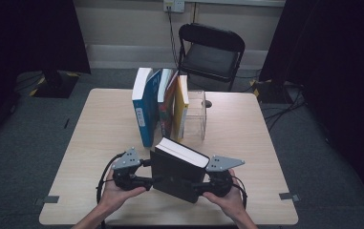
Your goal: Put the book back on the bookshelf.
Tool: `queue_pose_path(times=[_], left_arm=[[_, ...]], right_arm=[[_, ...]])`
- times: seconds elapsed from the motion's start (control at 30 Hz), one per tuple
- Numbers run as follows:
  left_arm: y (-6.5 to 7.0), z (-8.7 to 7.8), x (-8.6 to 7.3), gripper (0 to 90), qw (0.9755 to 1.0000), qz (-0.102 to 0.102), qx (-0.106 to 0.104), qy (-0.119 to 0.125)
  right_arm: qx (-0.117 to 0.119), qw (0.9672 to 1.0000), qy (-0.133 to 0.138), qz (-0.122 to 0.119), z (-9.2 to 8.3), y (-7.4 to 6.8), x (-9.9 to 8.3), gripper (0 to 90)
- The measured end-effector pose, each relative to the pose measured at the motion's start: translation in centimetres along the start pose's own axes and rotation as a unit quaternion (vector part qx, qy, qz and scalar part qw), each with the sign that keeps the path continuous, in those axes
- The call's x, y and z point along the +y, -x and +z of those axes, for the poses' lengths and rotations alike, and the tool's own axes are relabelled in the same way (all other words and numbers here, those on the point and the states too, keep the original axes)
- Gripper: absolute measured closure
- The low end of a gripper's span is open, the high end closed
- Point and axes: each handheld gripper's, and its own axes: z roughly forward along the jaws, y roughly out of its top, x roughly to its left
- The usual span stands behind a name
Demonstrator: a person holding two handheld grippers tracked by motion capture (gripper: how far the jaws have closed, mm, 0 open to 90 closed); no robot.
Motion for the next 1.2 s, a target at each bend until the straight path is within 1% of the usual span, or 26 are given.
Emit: queue_pose_path(times=[0.03, 0.07, 0.13, 0.2, 0.23, 0.3, 0.33, 0.37, 0.43, 0.47, 0.5, 0.63, 0.67, 0.77, 0.8, 0.83, 0.87, 0.9, 0.93, 1.0, 1.03, 1.07, 1.1, 1.13, 1.17, 1.2], left_arm=[[-0.1, 0.1, -0.1, 31.9, 1.0, -0.001, 0.002, -0.001], [-0.3, 0.2, -0.3, 30.4, 1.0, -0.003, 0.004, -0.004], [-0.4, 0.4, -0.5, 27.2, 0.9999, -0.009, 0.004, -0.013], [-0.4, 0.5, -0.6, 27.5, 0.9998, -0.001, 0.006, -0.017], [-0.3, 0.7, -0.5, 28.0, 0.9998, 0.002, 0.01, -0.018], [-0.2, 1.0, -0.5, 28.9, 0.9997, 0.005, 0.003, -0.024], [-0.1, 1.2, -0.5, 28.3, 0.9996, 0.008, -0.004, -0.029], [0.0, 1.3, -0.5, 28.7, 0.9995, 0.001, -0.013, -0.028], [0.1, 1.2, -0.6, 30.4, 0.9995, 0.009, -0.012, -0.027], [0.1, 1.2, -0.6, 36.0, 0.9993, 0.013, -0.02, -0.028], [0.2, 1.2, -0.6, 36.0, 0.9993, 0.014, -0.02, -0.028], [0.4, 1.6, -0.5, 30.7, 0.9994, 0.011, -0.012, -0.03], [0.4, 1.7, -0.5, 29.6, 0.9994, 0.012, -0.01, -0.031], [0.2, 1.8, -0.6, 29.2, 0.9994, -0.001, -0.013, -0.031], [0.1, 1.8, -0.6, 29.5, 0.9995, -0.006, -0.011, -0.03], [0.1, 1.8, -0.7, 29.4, 0.9995, -0.007, -0.008, -0.03], [0.1, 1.8, -0.7, 30.2, 0.9994, -0.001, -0.003, -0.035], [0.0, 1.7, -0.7, 30.6, 0.9992, -0.002, 0.0, -0.039], [-0.1, 1.5, -0.8, 31.3, 0.9991, -0.008, -0.005, -0.042], [-0.4, 1.4, -0.8, 30.5, 0.9986, -0.007, 0.006, -0.052], [-0.8, 1.3, -1.0, 28.6, 0.9984, -0.017, 0.007, -0.054], [-1.1, 1.2, -1.1, 24.9, 0.9979, -0.027, 0.01, -0.059], [-1.5, 1.1, -1.2, 24.9, 0.9971, -0.029, 0.018, -0.067], [-1.9, 1.0, -1.4, 22.8, 0.9965, -0.036, 0.021, -0.072], [-2.3, 0.7, -1.7, 21.5, 0.9949, -0.046, 0.036, -0.082], [-2.4, 0.5, -1.9, 22.6, 0.9944, -0.051, 0.045, -0.081]], right_arm=[[0.006, 1.0, 0.002, -0.002, 0.0, 0.0, 0.3, 42.0], [0.007, 0.9999, 0.008, -0.003, 0.1, 0.0, 0.4, 42.2], [0.002, 0.9999, 0.015, -0.002, 0.2, -0.1, 0.8, 42.4], [0.009, 0.9998, 0.018, 0.003, 0.4, 0.0, 0.7, 43.8], [0.01, 0.9997, 0.02, 0.005, 0.5, 0.0, 0.7, 45.5], [0.004, 0.9998, 0.018, -0.005, 0.6, -0.4, 0.7, 49.7], [0.003, 0.9998, 0.017, -0.011, 0.6, -0.5, 0.7, 50.0], [0.001, 0.9997, 0.016, -0.016, 0.6, -0.8, 0.7, 50.3], [-0.002, 0.9996, 0.016, -0.022, 0.6, -1.1, 0.7, 50.3], [-0.002, 0.9996, 0.017, -0.02, 0.6, -1.1, 0.7, 49.4], [-0.002, 0.9996, 0.017, -0.02, 0.6, -1.1, 0.7, 49.4], [0.01, 0.9992, 0.038, -0.006, 1.0, -0.9, 0.8, 43.5], [0.01, 0.9992, 0.04, -0.002, 1.0, -0.9, 0.8, 43.6], [0.001, 0.9994, 0.035, 0.0, 1.1, -0.8, 0.9, 47.0], [-0.01, 0.9994, 0.032, -0.006, 1.0, -0.9, 1.0, 48.7], [-0.013, 0.9994, 0.03, -0.01, 0.9, -0.9, 1.0, 50.2], [-0.016, 0.9994, 0.029, -0.011, 0.8, -1.0, 1.0, 51.0], [-0.021, 0.9993, 0.029, -0.012, 0.8, -1.1, 1.0, 51.2], [-0.025, 0.9992, 0.03, -0.012, 0.8, -1.1, 1.0, 51.4], [-0.037, 0.9986, 0.035, -0.015, 0.7, -1.4, 0.9, 51.7], [-0.037, 0.9987, 0.033, -0.015, 0.7, -1.3, 0.9, 51.8], [-0.043, 0.9985, 0.031, -0.014, 0.6, -1.2, 0.9, 51.8], [-0.043, 0.9985, 0.031, -0.014, 0.6, -1.2, 0.9, 51.8], [-0.044, 0.9985, 0.031, -0.013, 0.4, -1.0, 0.9, 51.8], [-0.049, 0.9982, 0.031, -0.012, 0.3, -0.9, 0.9, 51.9], [-0.054, 0.9981, 0.031, -0.009, 0.0, -0.7, 0.8, 51.9]])
